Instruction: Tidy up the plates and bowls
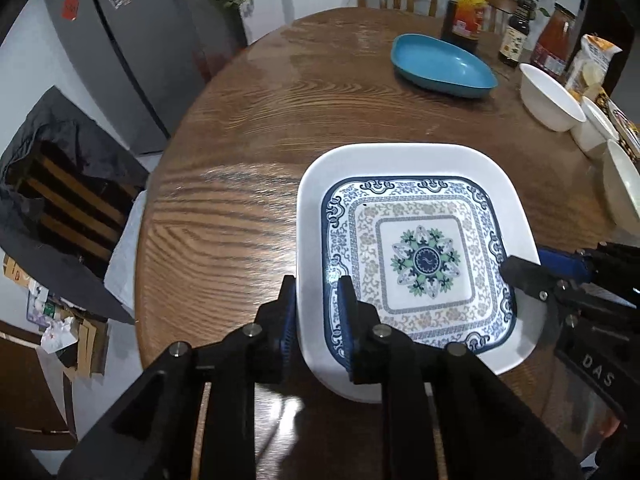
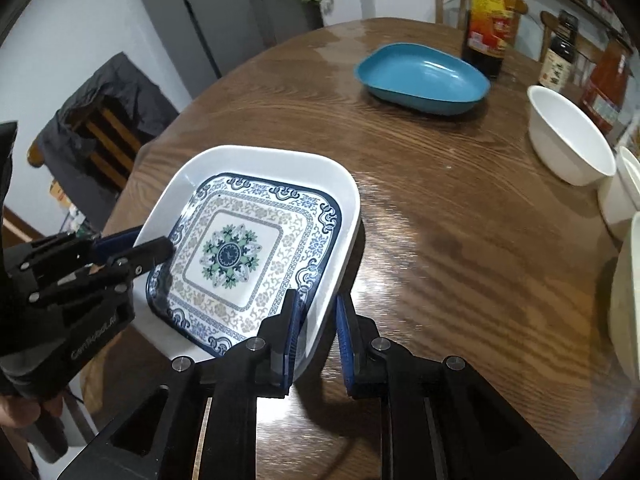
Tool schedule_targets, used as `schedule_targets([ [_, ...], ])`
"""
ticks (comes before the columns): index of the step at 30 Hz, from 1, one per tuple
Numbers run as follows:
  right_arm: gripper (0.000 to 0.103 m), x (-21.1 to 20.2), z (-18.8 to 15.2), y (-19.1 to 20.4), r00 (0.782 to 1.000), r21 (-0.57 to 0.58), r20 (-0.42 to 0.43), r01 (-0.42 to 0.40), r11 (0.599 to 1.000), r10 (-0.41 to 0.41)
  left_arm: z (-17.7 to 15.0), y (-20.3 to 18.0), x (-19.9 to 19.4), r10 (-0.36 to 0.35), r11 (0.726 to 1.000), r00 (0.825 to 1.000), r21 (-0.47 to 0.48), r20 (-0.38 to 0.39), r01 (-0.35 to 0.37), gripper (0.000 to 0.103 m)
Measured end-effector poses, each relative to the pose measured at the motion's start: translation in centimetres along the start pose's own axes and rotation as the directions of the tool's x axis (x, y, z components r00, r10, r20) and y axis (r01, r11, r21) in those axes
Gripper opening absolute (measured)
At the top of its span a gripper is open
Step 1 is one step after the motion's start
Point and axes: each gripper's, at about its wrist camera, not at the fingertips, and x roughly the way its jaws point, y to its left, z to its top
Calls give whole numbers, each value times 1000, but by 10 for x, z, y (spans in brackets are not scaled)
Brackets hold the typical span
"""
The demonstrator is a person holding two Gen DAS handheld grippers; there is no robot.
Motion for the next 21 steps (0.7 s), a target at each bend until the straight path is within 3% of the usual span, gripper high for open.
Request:
schedule_targets([
  [7, 19, -10, -3, -28, 1000, 77, 10, 14, 997, -15, 3, -20, -2, -22, 1000, 1000, 14, 13, 22, 20],
  [12, 20, -27, -3, -32, 998, 91, 56, 10, 996, -15, 5, -32, -13, -13, 999, 999, 33, 51, 12, 37],
  [15, 28, -40, -3, -36, 995, 95, 95, 8, 995, -17, 7, -40, -25, -4, 999, 996, 47, 84, 0, 44],
  [19, 51, -58, -3, -44, 989, 120, 150, -10, 993, -8, 8, -48, -44, 4, 998, 991, 56, 133, -12, 68],
  [21, 56, -67, -2, -49, 985, 131, 174, -16, 991, -8, 9, -52, -52, 3, 998, 988, 57, 156, -12, 75],
])
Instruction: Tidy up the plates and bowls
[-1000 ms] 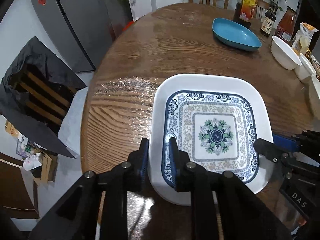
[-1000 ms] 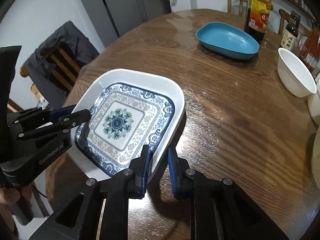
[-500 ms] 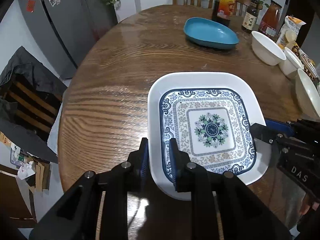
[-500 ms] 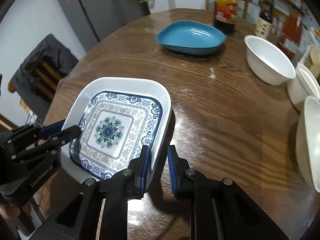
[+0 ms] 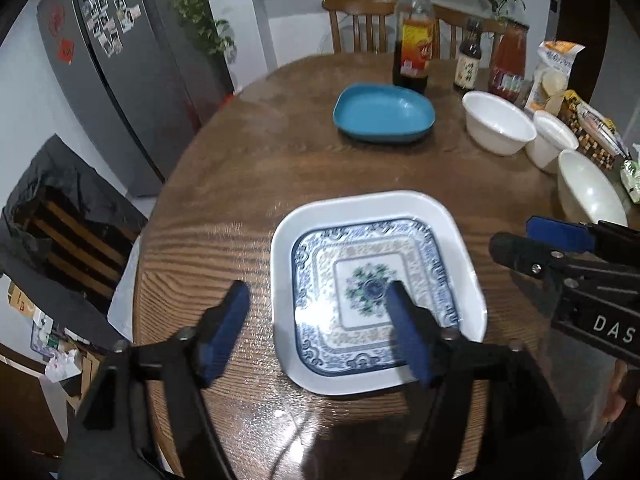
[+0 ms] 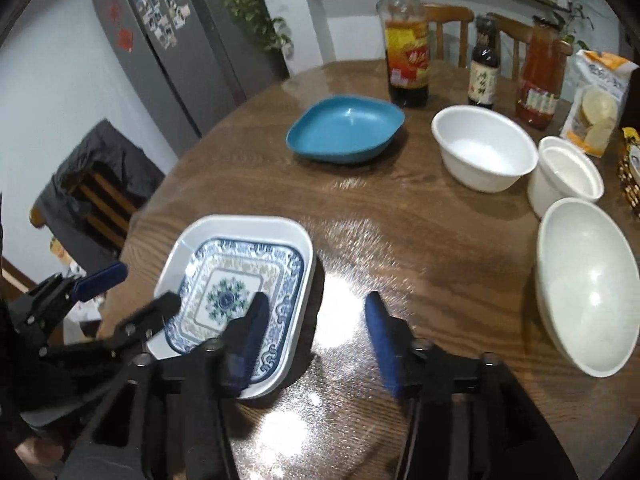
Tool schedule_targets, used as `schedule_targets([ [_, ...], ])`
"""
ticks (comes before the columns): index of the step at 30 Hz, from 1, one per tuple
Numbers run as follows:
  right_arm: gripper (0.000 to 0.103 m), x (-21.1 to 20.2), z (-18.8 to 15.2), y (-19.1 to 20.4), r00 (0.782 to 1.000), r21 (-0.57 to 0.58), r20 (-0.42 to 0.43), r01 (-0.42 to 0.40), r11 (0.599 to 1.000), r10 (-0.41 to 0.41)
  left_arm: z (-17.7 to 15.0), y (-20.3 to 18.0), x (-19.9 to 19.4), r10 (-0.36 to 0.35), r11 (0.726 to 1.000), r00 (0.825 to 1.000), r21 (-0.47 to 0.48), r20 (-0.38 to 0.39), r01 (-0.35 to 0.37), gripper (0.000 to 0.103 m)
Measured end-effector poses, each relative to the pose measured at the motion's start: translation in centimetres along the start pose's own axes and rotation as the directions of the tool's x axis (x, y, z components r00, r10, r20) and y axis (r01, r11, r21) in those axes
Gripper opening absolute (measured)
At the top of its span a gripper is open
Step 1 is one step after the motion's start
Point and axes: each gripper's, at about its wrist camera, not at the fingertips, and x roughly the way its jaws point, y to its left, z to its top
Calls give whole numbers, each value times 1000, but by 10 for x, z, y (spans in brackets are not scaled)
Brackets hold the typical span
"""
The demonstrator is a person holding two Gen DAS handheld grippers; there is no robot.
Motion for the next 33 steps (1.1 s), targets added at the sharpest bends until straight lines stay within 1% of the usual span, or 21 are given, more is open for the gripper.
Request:
schedule_targets([
  [2, 57, -8, 2, -3, 1000, 11, 17, -4, 1000, 3, 4, -3, -8, -4, 1000, 1000, 1, 23, 4, 81],
  [6, 60, -20, 5, -12, 999, 32, 42, -7, 999, 6, 11, -13, -19, -11, 1000, 999, 7, 48, 11, 87],
  [8, 65, -25, 7, -14, 998, 39, 55, -5, 999, 3, 12, -16, -23, -14, 1000, 998, 10, 59, 14, 96],
  [11, 66, -31, 8, -22, 998, 52, 62, -5, 999, 2, 13, -20, -27, -16, 1000, 997, 13, 72, 15, 99],
  [15, 66, -37, 7, -34, 998, 73, 61, -7, 997, 3, 18, -18, -27, -45, 999, 997, -19, 66, 47, 100],
  [22, 66, -62, 21, -55, 995, 98, 99, 6, 995, -16, 45, -9, -22, -77, 992, 995, -95, 64, 83, 101],
  [26, 66, -74, 40, -64, 993, 98, 120, 4, 995, -16, 72, -3, -15, -91, 986, 993, -133, 72, 100, 101],
  [29, 67, -79, 56, -66, 991, 96, 133, 11, 995, -24, 96, 0, -4, -116, 980, 991, -155, 71, 126, 101],
  [33, 68, -76, 78, -67, 990, 91, 141, 10, 996, -23, 131, 4, 23, -120, 979, 991, -162, 54, 127, 100],
])
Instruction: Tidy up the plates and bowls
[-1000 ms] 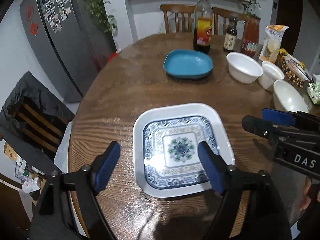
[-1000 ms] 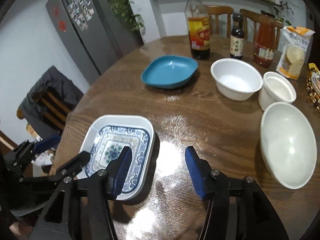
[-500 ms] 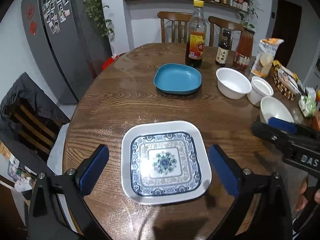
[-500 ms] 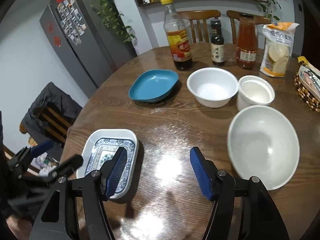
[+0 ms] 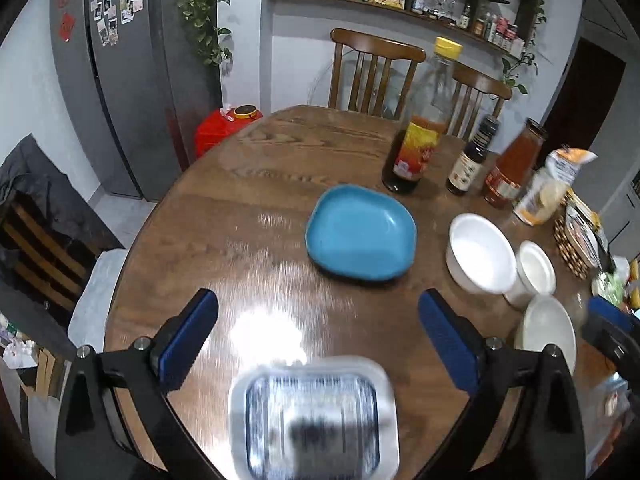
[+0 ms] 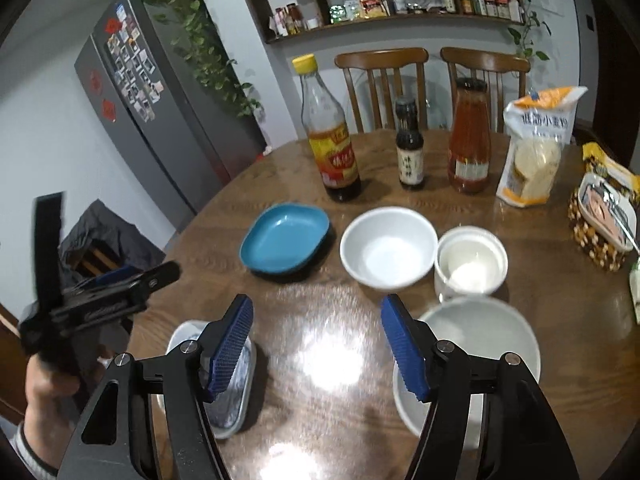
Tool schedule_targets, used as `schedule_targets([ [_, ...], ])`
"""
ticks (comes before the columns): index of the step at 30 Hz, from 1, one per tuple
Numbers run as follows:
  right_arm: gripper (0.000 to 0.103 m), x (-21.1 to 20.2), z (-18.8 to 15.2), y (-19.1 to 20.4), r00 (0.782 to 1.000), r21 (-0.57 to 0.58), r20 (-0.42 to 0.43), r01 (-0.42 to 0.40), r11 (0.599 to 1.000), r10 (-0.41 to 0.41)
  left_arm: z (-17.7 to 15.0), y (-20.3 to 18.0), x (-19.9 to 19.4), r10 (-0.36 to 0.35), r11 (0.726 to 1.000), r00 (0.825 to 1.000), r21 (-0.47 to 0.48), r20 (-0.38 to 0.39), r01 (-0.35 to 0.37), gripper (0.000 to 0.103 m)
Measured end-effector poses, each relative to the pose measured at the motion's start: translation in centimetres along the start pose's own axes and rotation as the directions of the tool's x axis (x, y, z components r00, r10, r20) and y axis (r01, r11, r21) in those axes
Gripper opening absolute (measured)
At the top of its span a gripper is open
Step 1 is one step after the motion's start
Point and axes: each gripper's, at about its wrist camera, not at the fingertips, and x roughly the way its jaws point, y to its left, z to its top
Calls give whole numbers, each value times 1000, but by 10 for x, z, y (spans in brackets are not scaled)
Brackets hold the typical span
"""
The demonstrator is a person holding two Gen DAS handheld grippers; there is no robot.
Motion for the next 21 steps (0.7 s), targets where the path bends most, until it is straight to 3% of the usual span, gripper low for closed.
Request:
schedule_targets([
  [6, 69, 23, 15, -4, 999, 15, -25, 20, 1000, -19, 35, 2, 64, -10, 1000, 997, 7, -82, 11, 96],
  [11, 69, 49, 13, -6, 997, 32, -76, 11, 999, -9, 43, 11, 115, -6, 1000, 985, -19, -170, 3, 73],
  [13, 69, 56, 13, -7, 996, 39, -88, 11, 999, -8, 42, 13, 129, -8, 1000, 981, -14, -193, 6, 69],
  [15, 69, 65, 12, -6, 995, 46, -102, 5, 999, 0, 41, 14, 140, -7, 1000, 978, -9, -210, 5, 61],
  [17, 69, 74, 13, -5, 993, 46, -117, -2, 999, 7, 40, 14, 148, -12, 1000, 973, -10, -229, 10, 38],
  [21, 69, 87, 13, 4, 990, 35, -138, -16, 999, 21, 34, 14, 160, -12, 1000, 962, 17, -274, 17, 19],
])
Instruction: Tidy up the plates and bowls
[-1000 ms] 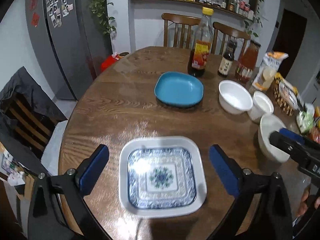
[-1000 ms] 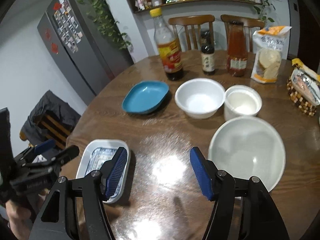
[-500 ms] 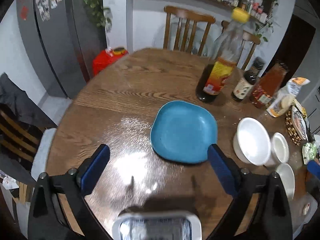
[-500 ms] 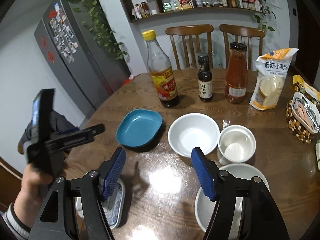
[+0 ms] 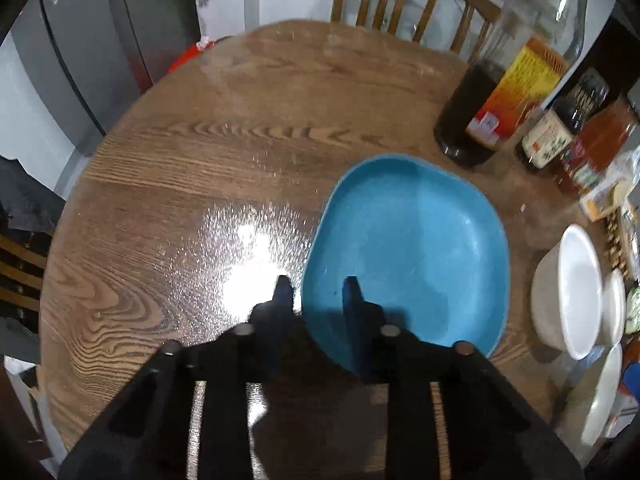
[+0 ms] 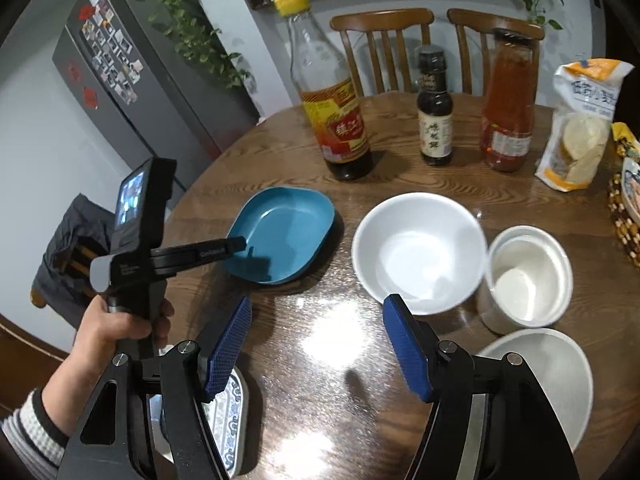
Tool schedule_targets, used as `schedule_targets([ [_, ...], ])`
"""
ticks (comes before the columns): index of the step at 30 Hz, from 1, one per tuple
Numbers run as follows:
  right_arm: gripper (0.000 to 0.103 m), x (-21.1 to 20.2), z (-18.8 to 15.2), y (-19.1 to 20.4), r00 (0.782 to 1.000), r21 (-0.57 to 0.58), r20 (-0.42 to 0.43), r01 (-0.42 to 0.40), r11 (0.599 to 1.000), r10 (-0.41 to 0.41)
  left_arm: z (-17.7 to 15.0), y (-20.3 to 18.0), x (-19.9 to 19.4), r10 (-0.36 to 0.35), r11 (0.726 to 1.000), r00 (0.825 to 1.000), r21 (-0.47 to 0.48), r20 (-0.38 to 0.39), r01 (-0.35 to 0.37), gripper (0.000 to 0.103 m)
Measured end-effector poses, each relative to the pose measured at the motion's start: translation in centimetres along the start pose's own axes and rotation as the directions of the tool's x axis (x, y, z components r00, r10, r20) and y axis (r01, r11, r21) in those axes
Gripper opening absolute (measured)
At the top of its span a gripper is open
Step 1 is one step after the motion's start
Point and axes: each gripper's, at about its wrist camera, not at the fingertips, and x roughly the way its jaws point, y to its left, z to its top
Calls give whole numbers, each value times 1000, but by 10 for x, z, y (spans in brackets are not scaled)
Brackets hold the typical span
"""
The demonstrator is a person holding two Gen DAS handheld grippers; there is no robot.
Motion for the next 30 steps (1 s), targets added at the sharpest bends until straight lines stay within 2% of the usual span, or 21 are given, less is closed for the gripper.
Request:
schedule_targets([
  [1, 69, 4, 0, 3, 1000, -6, -5, -5, 1000, 5, -2, 0, 2, 3, 1000, 1000, 6, -10, -3, 13],
  [7, 69, 25, 0, 18, 999, -36, -46, -29, 999, 27, -19, 3, -10, -10, 997, 1000, 81, -30, 12, 13],
  [12, 69, 47, -2, 29, 995, -41, -96, -38, 998, 34, -47, 12, -22, -29, 991, 998, 132, -55, 36, 13],
  [16, 69, 68, -7, 39, 990, -54, -142, -30, 998, 22, -63, 24, -28, -39, 990, 997, 134, -66, 48, 13],
  [21, 69, 91, -13, 49, 982, -82, -178, 48, 996, -62, -77, 34, -34, -57, 989, 996, 134, -63, 65, 13],
  [25, 69, 103, -18, 53, 977, -82, -197, 67, 994, -82, -77, 39, -38, -74, 989, 996, 125, -53, 80, 13],
  [27, 65, 107, -20, 57, 977, -92, -196, 71, 993, -88, -74, 38, -35, -77, 989, 996, 122, -50, 83, 13],
  [30, 50, 112, -20, 60, 976, -98, -202, 63, 993, -82, -71, 34, -33, -78, 989, 996, 121, -45, 83, 13],
])
